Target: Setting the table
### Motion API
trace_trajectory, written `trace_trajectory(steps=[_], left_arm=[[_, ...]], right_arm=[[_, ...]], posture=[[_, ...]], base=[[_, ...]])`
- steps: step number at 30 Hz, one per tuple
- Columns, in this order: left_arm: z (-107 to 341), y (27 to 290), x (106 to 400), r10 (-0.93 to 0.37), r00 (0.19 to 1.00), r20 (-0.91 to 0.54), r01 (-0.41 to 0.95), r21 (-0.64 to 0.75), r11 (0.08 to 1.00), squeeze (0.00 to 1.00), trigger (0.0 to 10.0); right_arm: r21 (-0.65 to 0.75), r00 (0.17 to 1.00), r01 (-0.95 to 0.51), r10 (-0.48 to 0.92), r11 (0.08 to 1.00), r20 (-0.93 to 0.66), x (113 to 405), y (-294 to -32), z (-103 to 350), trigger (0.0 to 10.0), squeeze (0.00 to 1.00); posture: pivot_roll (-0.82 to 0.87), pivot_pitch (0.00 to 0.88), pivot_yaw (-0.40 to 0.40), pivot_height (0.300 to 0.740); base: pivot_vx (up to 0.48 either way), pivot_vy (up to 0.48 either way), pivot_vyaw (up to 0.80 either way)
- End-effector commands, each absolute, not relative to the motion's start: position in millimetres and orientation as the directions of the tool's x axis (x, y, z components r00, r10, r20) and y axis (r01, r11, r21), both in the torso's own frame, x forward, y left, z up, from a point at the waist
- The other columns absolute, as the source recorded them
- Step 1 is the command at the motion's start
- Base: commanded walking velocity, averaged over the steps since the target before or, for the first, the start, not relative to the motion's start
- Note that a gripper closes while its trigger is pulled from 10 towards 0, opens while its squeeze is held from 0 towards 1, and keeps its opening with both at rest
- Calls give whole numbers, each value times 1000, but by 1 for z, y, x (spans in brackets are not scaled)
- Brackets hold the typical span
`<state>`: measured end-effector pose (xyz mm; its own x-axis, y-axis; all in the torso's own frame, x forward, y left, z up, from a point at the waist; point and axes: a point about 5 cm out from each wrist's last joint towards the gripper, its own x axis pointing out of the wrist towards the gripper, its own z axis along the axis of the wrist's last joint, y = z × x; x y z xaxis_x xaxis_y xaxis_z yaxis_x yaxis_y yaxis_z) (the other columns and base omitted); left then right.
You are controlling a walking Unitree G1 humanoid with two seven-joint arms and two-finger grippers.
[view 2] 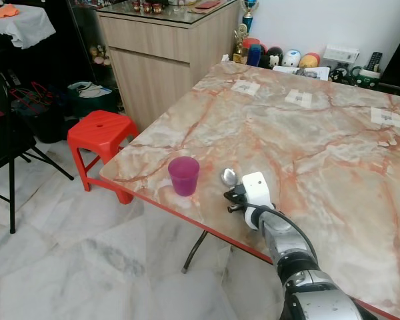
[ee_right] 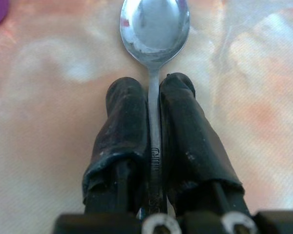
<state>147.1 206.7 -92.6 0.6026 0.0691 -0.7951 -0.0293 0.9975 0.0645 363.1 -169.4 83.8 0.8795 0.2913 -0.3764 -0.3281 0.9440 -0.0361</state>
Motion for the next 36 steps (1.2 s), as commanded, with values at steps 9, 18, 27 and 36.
trace_trajectory(steps=[9, 18, 27, 36], left_arm=[[-93, 236, 129, 96, 552, -828, -45, 85, 995, 0, 10000], [-94, 217, 139, 80, 568, -819, -30, 76, 997, 0, 10000], [-97, 210, 134, 92, 575, -813, -24, 96, 995, 0, 10000], [-93, 249, 116, 145, 551, -822, -55, 137, 989, 0, 10000]], right_arm=[[-44, 848, -313, 258, 949, -463, 349, -172, 60, 0, 0], [11, 907, -226, 215, 974, -362, 352, -173, 66, 10000, 0], [36, 984, -83, 87, 996, -158, 359, -180, 89, 10000, 0], [59, 994, 82, -85, 995, 66, 355, -192, 112, 10000, 0]], posture=[[69, 85, 5, 740], [69, 88, 3, 740], [65, 92, 8, 740], [58, 88, 7, 740]], base=[[0, 0, 0], [0, 0, 0], [0, 0, 0], [0, 0, 0]])
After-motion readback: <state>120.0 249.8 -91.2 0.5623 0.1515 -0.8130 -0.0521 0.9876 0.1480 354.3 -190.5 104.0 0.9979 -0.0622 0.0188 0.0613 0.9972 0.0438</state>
